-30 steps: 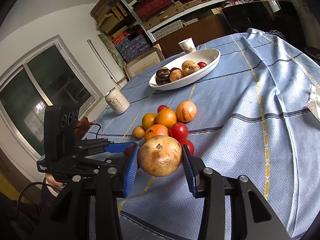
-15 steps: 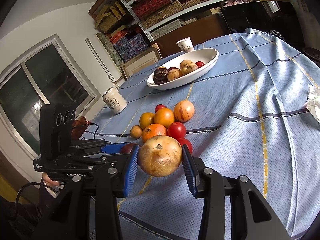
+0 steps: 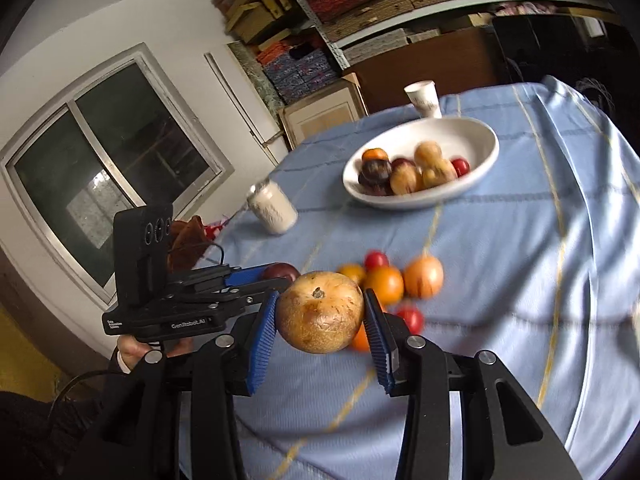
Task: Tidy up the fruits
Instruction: 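Carry both fruits over the white plate and open both grippers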
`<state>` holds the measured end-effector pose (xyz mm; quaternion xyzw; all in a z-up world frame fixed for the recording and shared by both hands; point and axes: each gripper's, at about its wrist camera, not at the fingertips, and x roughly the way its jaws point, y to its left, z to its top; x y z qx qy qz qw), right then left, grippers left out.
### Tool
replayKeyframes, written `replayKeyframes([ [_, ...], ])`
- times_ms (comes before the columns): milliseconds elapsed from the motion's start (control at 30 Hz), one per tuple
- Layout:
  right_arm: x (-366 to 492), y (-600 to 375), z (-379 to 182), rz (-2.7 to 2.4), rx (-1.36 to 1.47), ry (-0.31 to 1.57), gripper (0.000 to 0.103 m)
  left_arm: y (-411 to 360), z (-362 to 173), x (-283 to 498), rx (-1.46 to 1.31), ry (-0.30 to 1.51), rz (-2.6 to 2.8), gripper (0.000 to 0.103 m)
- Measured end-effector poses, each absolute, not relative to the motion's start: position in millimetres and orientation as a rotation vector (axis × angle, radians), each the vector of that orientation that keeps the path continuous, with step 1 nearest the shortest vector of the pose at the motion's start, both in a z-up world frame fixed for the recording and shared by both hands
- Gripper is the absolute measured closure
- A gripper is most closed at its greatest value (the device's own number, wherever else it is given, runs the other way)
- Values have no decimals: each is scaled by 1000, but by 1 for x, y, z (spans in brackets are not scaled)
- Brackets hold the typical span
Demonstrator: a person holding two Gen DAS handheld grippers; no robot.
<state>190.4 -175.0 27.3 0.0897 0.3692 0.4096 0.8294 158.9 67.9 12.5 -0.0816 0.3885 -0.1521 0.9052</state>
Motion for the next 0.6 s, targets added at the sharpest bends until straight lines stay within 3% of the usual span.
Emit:
replayKeyframes([
  [267, 299, -158, 6, 693, 281, 688, 60, 96, 37, 244, -247, 793, -199, 63],
  [600, 378, -133, -12, 676, 308, 813, 60, 99, 25, 365, -269, 915, -93, 63],
])
